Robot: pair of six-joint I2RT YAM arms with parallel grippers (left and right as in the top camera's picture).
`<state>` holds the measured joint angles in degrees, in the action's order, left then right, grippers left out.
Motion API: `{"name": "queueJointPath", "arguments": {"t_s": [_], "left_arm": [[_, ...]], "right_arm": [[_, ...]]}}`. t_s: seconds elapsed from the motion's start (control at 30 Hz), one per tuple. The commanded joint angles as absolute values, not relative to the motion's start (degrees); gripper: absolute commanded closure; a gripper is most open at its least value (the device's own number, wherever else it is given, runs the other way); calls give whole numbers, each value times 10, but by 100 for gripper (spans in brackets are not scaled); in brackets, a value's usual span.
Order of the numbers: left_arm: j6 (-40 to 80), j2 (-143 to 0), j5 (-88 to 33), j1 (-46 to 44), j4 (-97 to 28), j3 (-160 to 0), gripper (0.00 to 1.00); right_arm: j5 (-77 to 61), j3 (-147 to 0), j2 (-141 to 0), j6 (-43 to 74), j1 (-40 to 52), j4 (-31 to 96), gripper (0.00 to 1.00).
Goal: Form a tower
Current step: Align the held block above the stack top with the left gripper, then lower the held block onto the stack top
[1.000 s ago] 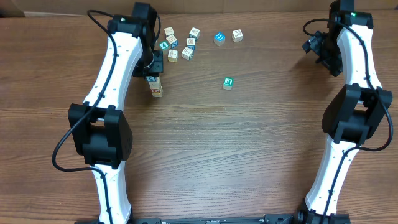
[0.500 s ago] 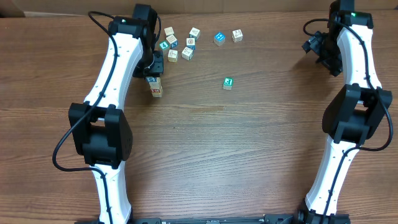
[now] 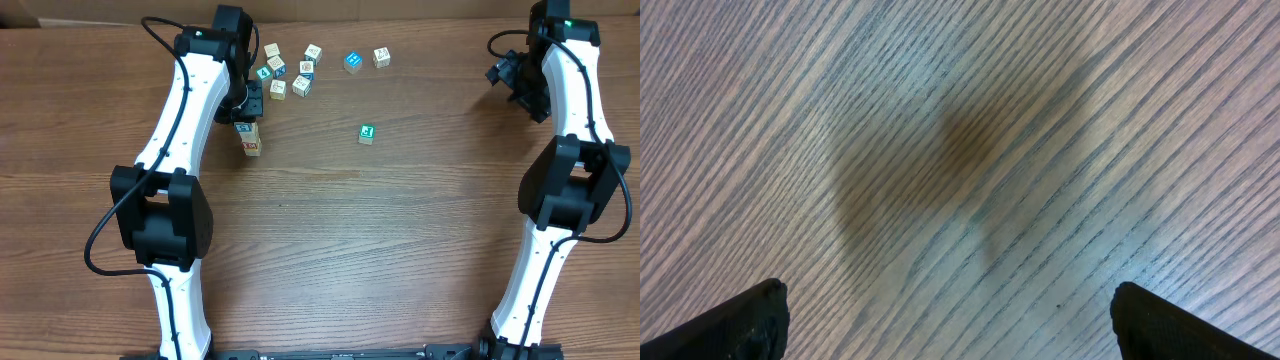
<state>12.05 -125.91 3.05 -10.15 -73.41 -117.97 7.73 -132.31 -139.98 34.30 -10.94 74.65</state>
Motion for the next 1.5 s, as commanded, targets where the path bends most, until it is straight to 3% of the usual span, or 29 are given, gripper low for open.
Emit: {"name": "queueJointPath", "arguments": {"t_s": [0.0,1.47], "left_arm": [[119,-1253,36,-105,-733,-1179,75],[118,-1253,6,-105,-752,-1217,71]], "right_arm": [[79,-1328,-1372,343,-111,746,0],[79,-1328,-1372,343,-111,746,0]]}}
